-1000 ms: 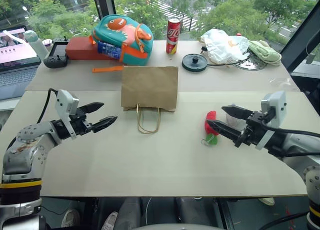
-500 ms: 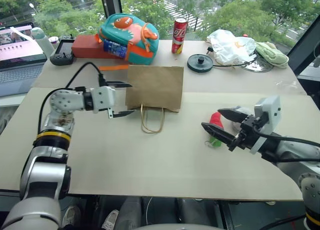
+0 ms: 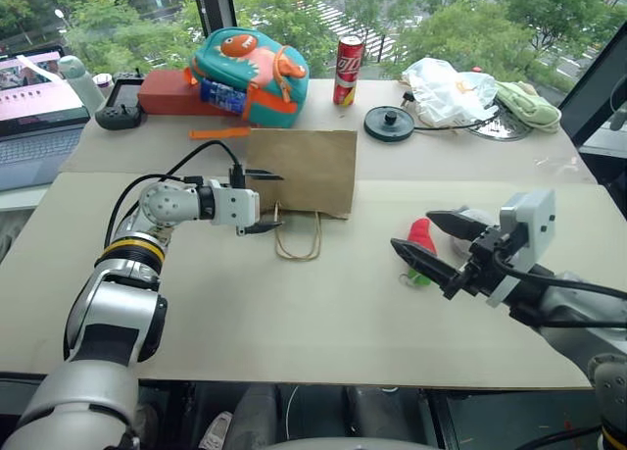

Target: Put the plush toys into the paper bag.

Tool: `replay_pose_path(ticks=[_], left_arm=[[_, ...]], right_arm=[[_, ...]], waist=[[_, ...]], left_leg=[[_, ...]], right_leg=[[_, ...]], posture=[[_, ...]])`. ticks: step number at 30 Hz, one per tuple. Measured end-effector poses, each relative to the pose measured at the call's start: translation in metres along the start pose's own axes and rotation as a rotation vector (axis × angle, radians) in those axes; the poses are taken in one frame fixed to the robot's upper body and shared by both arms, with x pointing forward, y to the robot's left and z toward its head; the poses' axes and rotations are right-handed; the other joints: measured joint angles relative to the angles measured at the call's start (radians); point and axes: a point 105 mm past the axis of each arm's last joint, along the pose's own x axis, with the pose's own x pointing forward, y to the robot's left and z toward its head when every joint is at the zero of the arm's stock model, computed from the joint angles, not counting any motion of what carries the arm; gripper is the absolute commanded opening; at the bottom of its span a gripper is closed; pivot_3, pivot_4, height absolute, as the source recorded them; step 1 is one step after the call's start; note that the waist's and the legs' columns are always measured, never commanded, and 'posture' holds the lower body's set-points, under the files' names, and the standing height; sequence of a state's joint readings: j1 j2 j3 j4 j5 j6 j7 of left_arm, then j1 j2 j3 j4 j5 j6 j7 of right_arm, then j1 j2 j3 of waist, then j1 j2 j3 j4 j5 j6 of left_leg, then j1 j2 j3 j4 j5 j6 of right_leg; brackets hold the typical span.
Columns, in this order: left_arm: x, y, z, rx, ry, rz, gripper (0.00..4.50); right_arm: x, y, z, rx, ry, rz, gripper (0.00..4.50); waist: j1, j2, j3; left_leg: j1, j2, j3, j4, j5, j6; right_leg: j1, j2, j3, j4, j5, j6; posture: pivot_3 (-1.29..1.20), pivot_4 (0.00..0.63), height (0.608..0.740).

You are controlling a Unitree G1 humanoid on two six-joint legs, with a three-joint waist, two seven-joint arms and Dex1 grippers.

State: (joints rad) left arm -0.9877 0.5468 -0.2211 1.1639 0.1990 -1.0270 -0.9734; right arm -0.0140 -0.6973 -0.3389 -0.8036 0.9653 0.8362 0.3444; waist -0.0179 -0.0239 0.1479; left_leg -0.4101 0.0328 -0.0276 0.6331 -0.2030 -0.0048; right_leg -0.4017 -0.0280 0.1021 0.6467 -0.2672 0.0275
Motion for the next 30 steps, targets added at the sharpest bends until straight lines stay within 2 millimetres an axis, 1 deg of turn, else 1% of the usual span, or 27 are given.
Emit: replay_pose_path(ticks=[1,2,8,10,18,25,28,30], left_arm=[[0.001,-0.001,0.0,-0.005,-0.001,-0.002,2.84],[0.001,-0.002,0.0,-0.007,-0.002,-0.005,2.56],[0.0,-0.002,0.0,-0.006,-0.006,-0.015,0.43],[0.0,-0.002,0.0,-0.007,-0.007,-0.016,0.11],[-0.002,0.0,0.0,-0.011,-0.006,-0.004,0.11],[-0.006,0.002,0.0,-0.038,-0.025,0.035,0.11],[-0.01,0.01,0.001,-0.076,-0.039,0.079,0.11],[-0.016,0.019,0.0,-0.129,-0.052,0.128,0.11]], right_arm=[[0.0,0.0,0.0,-0.001,0.001,-0.004,4.5],[0.0,0.0,0.0,0.0,0.002,-0.007,4.5],[0.0,-0.002,-0.001,0.001,0.003,-0.018,4.5],[0.0,-0.002,-0.001,0.003,0.004,-0.017,4.5],[0.004,-0.002,0.001,0.0,-0.002,-0.006,4.5],[0.006,-0.003,-0.003,0.011,0.01,-0.002,4.5],[0.008,-0.002,-0.003,0.009,0.011,0.005,4.5],[0.008,-0.002,-0.003,0.006,0.011,0.006,4.5]], waist=[[0.0,0.0,0.0],[0.0,0.0,0.0],[0.0,0.0,0.0],[0.0,0.0,0.0],[0.0,0.0,0.0],[-0.001,0.0,0.0],[-0.001,0.0,0.0],[-0.001,0.0,0.0]], left_leg=[[0.0,0.0,0.0,0.0,0.0,0.0],[0.0,0.0,0.0,0.0,0.0,0.0],[0.0,0.0,0.0,0.0,0.0,0.0],[0.0,0.0,0.0,0.0,0.0,0.0],[0.0,0.0,0.0,0.0,0.0,0.0],[0.0,0.0,0.0,0.0,0.0,0.0],[0.001,0.0,0.0,0.0,0.0,0.0],[0.001,0.0,0.0,0.0,0.0,0.0]], right_leg=[[0.0,0.0,0.0,0.0,0.0,0.0],[0.0,0.0,0.0,0.0,0.0,0.0],[0.0,0.0,0.0,0.0,0.0,0.0],[0.0,0.0,0.0,0.0,0.0,0.0],[0.0,0.0,0.0,0.0,0.0,0.0],[0.0,0.0,0.0,0.001,0.0,0.0],[0.0,0.0,0.0,0.001,0.0,0.0],[0.0,0.0,0.0,0.001,0.0,0.0]], posture=[[0.0,0.15,0.739],[0.0,0.15,0.739],[0.0,0.15,0.739],[0.0,0.15,0.739],[0.0,0.15,0.739],[0.0,0.15,0.739],[0.0,0.15,0.739],[0.0,0.15,0.739]])
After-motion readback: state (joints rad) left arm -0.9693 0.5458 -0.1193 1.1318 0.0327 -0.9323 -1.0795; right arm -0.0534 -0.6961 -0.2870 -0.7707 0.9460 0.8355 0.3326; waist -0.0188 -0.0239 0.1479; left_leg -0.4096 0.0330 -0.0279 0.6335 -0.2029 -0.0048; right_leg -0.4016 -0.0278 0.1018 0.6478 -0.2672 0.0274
